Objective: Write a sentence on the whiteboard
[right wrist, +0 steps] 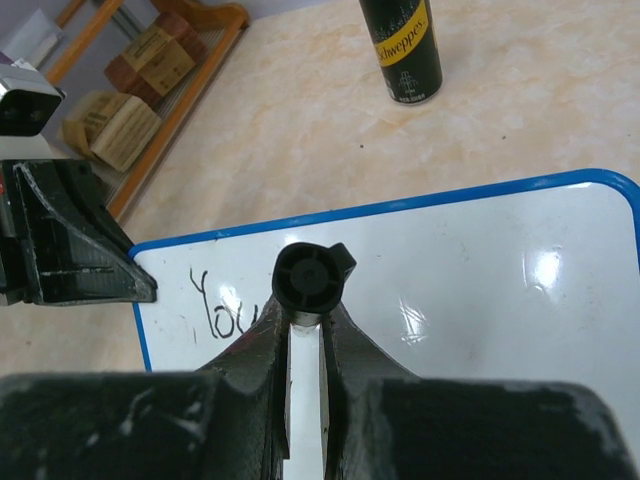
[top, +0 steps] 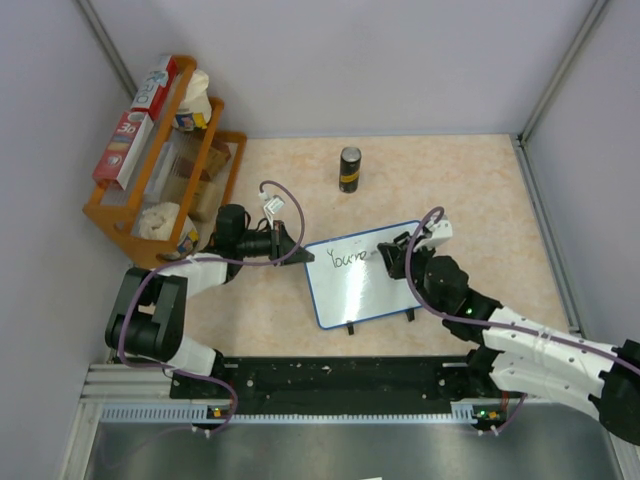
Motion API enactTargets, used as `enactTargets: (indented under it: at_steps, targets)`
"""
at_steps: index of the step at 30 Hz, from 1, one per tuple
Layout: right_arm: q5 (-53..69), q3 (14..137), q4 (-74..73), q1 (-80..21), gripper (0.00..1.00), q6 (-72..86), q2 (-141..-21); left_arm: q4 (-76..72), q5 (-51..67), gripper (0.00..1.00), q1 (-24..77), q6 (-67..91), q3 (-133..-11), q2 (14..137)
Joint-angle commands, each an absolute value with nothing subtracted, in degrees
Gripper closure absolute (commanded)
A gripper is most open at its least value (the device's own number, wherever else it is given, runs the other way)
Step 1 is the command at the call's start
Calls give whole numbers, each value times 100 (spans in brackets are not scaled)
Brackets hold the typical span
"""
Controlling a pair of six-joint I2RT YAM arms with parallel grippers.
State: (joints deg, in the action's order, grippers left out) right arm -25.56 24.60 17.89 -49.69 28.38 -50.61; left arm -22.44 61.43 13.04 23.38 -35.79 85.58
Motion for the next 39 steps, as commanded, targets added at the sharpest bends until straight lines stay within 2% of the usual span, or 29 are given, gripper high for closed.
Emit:
enactTargets:
  at_steps: [1, 25, 39]
  targets:
    - [-2698, 2329, 1450, -4895, 100, 2742, -4975, -1837, 5590, 100, 1354, 1652, -3480, 8763]
    - [-2874, 2531, 1608, -4834, 100, 2646, -4658, -1811, 5581, 100, 1354, 1644, -3480, 8745]
    - [-2663, 2654, 1301, -4825, 100, 2496, -3823, -1811, 5563, 100, 1354, 1635, -3472, 8710]
